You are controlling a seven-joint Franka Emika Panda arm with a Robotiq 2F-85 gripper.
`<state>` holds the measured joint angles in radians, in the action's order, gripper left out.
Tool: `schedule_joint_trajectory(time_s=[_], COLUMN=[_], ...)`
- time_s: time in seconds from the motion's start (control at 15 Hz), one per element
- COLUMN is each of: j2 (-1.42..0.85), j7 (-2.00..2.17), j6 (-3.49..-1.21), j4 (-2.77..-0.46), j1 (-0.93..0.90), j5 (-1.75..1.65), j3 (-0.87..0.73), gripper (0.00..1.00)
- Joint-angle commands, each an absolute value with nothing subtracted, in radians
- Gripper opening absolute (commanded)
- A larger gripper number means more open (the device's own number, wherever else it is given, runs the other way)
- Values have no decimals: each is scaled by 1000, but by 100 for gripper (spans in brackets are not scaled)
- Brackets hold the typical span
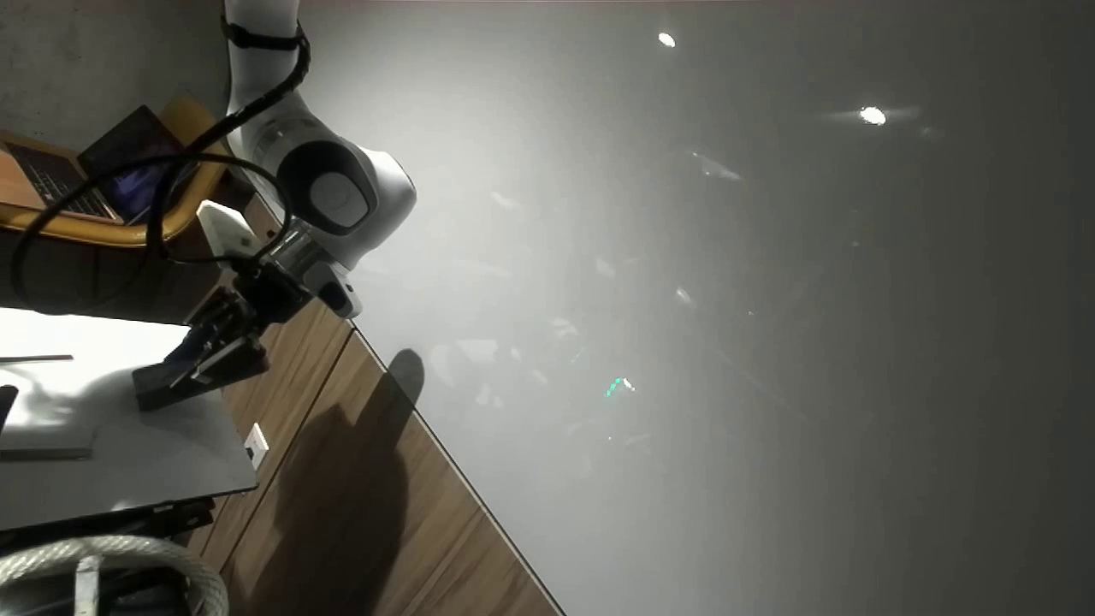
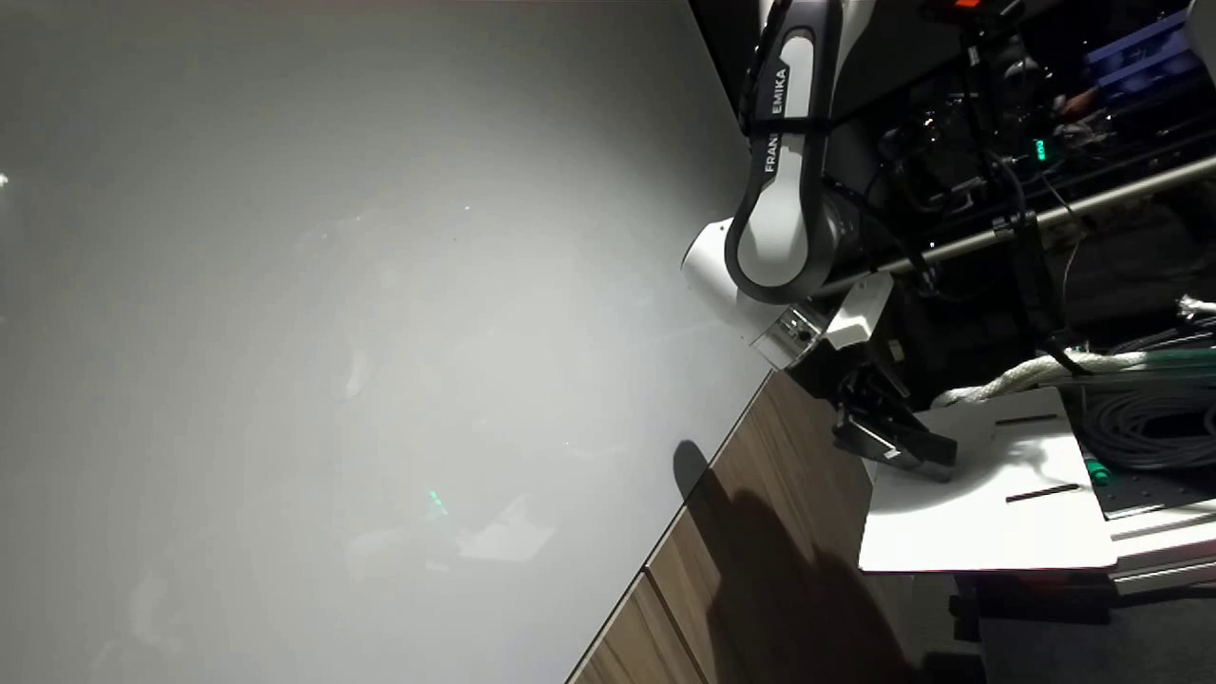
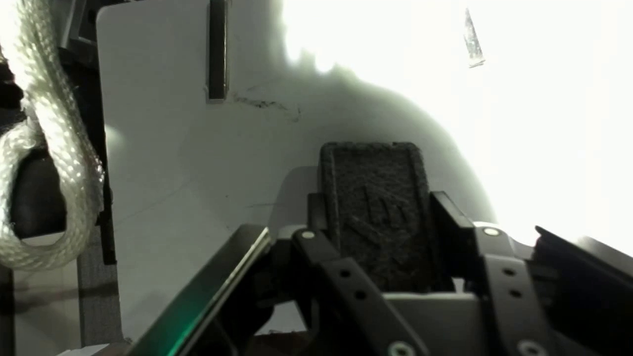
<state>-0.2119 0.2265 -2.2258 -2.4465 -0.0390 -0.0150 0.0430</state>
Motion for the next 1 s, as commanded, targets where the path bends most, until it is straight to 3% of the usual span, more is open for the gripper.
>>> schedule_joint_trajectory(time_s=[0.0,0.67,0.8,0.93], j2=[-248,-277,-279,-283], j7=[196,149,146,143], j6=[-2198,-2132,-2127,-2125], j4=[-2410,-2384,-2383,-2383], j1=[-44,-38,-38,-37], j5=[14,6,5,6], j3=[41,37,37,36], gripper=[29,31,71,84])
